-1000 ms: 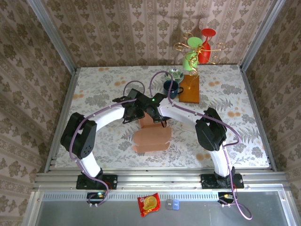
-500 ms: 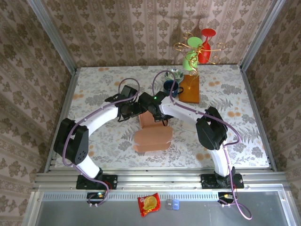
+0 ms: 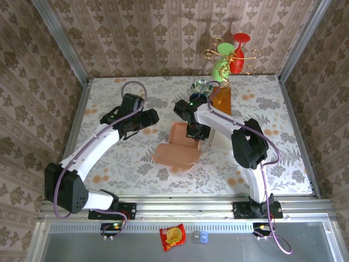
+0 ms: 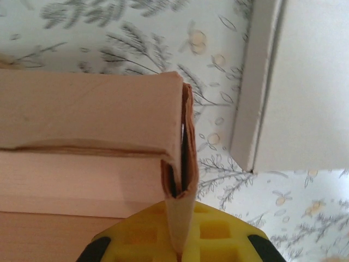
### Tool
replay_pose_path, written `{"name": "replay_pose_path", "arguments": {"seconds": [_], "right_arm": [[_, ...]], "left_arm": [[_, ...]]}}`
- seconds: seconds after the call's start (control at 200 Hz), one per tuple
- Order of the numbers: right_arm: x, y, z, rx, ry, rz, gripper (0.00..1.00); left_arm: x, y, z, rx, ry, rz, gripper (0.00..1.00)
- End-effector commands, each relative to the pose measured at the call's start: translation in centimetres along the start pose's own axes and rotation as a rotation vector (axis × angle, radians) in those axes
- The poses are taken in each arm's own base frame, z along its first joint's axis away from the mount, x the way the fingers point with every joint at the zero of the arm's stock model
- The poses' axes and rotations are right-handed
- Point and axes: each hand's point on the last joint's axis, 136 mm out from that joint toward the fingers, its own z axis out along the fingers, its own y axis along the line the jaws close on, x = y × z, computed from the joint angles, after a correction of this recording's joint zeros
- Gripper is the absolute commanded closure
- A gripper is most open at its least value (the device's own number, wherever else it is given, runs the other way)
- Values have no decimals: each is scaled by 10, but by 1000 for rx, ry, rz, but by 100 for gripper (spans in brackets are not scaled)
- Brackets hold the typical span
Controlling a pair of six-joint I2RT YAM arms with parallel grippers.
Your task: Fold the paper box
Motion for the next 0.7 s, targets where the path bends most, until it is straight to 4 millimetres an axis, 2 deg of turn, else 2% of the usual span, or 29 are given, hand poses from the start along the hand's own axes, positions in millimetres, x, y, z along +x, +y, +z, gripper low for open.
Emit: {"name": "replay_pose_path", "arguments": {"seconds": [0.0,0.235,0.43,0.535,0.695], "right_arm": [[23,-7,3,61,151,165,100],[45,-1,6,115,350,396,100],[59,7,2,127,448,573,100],[70,15,3,131,516,659,100],[86,32,11,93,591,774,100]], "left_arm": [[24,9,-11,-34,122,42,30],[39,59,-47,-153,141,-10,27],[57,86,-75,-191,139,-45,27],[80,94,-76,-186,185,-71,27],[115,96,-59,-108,256,-147,27]]}}
